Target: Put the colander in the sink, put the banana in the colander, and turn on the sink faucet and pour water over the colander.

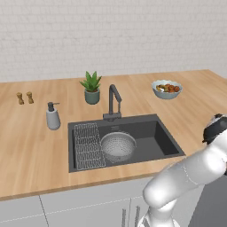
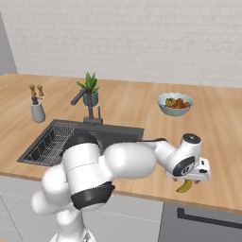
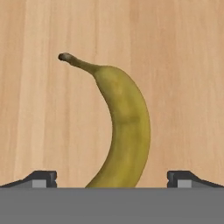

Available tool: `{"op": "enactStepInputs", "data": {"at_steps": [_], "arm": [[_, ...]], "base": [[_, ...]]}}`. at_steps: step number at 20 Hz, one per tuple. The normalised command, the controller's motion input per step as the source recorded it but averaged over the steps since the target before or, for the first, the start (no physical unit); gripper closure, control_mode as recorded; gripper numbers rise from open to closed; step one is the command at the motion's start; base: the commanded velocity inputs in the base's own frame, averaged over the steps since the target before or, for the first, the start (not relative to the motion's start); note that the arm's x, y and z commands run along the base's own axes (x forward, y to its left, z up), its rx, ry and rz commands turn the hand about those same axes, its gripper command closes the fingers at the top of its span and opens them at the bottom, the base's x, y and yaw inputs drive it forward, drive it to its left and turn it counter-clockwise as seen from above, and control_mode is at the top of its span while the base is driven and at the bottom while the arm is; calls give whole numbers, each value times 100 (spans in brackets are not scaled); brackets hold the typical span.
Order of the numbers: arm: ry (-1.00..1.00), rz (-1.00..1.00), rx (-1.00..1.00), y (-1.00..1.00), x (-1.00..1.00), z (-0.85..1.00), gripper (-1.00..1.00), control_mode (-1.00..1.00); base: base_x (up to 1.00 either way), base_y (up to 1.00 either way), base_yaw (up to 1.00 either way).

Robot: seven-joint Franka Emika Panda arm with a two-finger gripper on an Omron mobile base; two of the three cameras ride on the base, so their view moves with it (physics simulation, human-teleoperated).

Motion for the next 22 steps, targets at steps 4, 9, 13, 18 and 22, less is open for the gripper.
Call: {"op": "enactStepInputs", "data": {"at_steps": [4,9,13,18,22], "arm": [[0,4,0,-1,1,-34,-100,-100],[0,2,0,0,0,-52,-100,-100],[0,2,0,0,0,-62,100,-100],[0,1,0,1,0,-48,100,-100],[-23,0,0,60,-36,-49,100,-100]], "base": [[0,0,0],[0,0,0],[0,0,0],[0,0,0],[0,0,0]]}}
